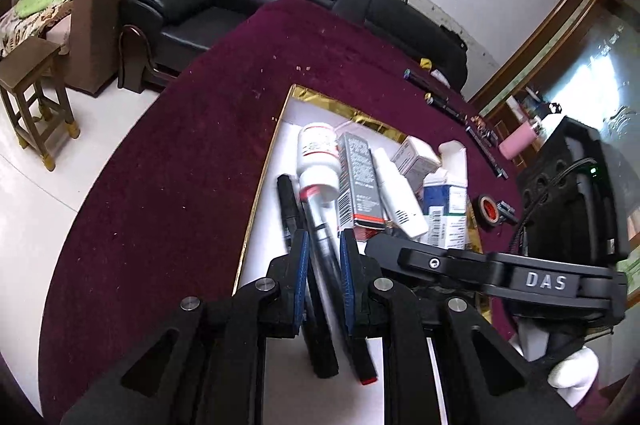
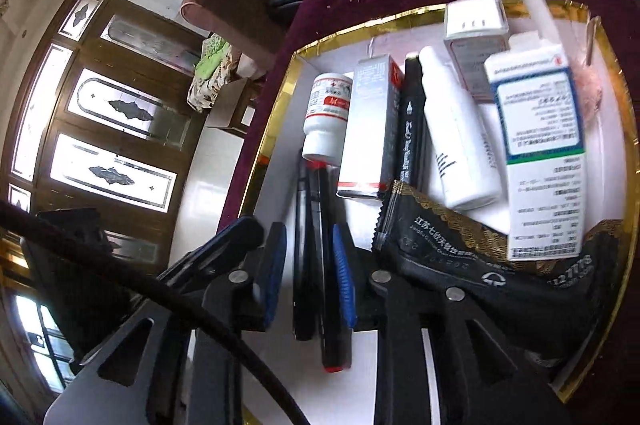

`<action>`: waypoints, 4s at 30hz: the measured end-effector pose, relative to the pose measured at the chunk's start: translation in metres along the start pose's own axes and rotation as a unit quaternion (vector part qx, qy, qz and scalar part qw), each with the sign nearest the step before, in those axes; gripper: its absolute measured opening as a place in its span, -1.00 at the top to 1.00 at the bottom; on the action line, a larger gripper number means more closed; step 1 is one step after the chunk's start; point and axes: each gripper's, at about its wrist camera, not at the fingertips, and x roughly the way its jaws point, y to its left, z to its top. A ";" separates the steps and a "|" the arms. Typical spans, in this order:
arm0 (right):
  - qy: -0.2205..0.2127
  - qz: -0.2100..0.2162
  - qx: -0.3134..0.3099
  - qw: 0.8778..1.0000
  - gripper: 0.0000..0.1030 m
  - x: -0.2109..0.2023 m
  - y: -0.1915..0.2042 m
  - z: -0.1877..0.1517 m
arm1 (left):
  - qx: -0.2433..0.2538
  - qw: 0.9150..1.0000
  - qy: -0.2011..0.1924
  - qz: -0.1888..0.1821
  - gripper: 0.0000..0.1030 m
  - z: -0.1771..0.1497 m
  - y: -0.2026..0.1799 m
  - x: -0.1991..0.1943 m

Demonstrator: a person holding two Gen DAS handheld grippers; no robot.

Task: Organize objects
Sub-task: 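Carry the black markers into the white box and release them from both tools, then move the left tool to the black tape roll and grasp it, then hold the tape roll in the left tool while the right tool grasps a black pen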

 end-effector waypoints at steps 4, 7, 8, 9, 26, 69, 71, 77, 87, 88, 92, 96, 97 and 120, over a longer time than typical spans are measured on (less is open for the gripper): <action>-0.027 0.003 -0.022 0.999 0.53 -0.026 0.002 -0.004 | 0.007 0.999 -0.035 -0.004 0.60 -0.003 -0.010 -0.024; -0.053 0.009 -0.043 0.998 0.44 -0.054 0.003 -0.010 | 0.020 0.997 -0.069 -0.022 0.44 -0.007 -0.027 -0.045; -0.065 0.008 -0.051 0.997 0.31 -0.066 0.002 -0.013 | 0.026 0.995 -0.083 -0.037 0.44 -0.008 -0.033 -0.052; -0.082 0.001 -0.062 0.995 0.20 -0.083 0.001 -0.016 | 0.031 0.993 -0.100 -0.055 0.39 -0.009 -0.041 -0.061; -0.520 -0.207 -0.161 0.813 -1.00 -0.335 -0.018 -0.124 | 0.195 0.890 -0.326 -0.252 -0.98 -0.035 -0.221 -0.165; -0.361 -0.219 0.069 0.904 -1.00 -0.316 -0.250 -0.094 | 0.289 0.955 0.055 0.050 0.79 -0.017 -0.297 0.218; -0.355 -0.221 0.071 0.906 -1.00 -0.315 -0.252 -0.094 | 0.287 0.956 0.049 0.038 0.79 -0.019 -0.299 0.207; -0.361 -0.216 0.091 0.903 -1.00 -0.320 -0.260 -0.097 | 0.254 0.967 0.027 -0.022 0.79 -0.032 -0.293 0.147; -0.365 -0.197 0.120 0.902 -0.90 -0.328 -0.261 -0.094 | 0.192 0.975 -0.007 -0.110 0.78 -0.074 -0.251 0.048; -0.357 -0.200 0.106 0.906 -0.90 -0.326 -0.252 -0.090 | 0.187 0.976 -0.008 -0.113 0.78 -0.075 -0.245 0.042; -0.269 -0.231 0.014 0.935 -0.90 -0.295 -0.217 -0.051 | 0.167 0.977 -0.013 -0.132 0.78 -0.079 -0.226 0.028; -0.200 -0.304 -0.044 0.931 -0.59 -0.261 -0.210 -0.008 | 0.154 0.977 -0.015 -0.147 0.78 -0.083 -0.213 0.022; -0.185 -0.308 -0.051 0.932 -0.41 -0.253 -0.211 -0.001 | 0.150 0.977 -0.014 -0.150 0.78 -0.083 -0.210 0.022; 0.007 -0.305 -0.181 0.935 0.14 -0.166 -0.212 0.050 | 0.098 0.979 -0.002 -0.177 0.78 -0.078 -0.173 0.032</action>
